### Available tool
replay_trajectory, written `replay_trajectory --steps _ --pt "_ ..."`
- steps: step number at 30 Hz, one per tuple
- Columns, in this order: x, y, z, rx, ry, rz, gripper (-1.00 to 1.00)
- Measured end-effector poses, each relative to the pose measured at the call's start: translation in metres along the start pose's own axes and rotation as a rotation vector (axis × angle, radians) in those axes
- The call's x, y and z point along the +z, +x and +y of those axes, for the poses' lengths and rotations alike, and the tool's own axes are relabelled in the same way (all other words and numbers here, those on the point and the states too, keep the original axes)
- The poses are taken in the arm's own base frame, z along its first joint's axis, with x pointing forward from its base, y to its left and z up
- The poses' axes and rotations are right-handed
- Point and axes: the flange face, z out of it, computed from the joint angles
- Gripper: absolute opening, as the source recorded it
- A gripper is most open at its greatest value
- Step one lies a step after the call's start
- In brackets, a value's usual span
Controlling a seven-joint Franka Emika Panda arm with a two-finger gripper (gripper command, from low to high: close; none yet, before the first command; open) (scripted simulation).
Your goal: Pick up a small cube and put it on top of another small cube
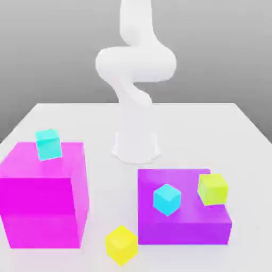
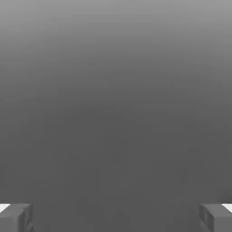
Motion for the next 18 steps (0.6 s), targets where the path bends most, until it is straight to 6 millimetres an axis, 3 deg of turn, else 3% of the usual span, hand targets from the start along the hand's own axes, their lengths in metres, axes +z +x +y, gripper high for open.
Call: replay_trajectory --steps 4,8,13,18 --pt "0.088 -0.008 0.012 0.107 -0.129 -0.039 0.00" --pt "0.168 -0.022 0.037 0.211 -0.248 -0.078 0.00" --pt "0.257 -0.049 0.083 0.345 -0.388 -0.133 0.00" --pt "0.329 -0.088 0.140 0.485 -0.520 -0.192 0.00"
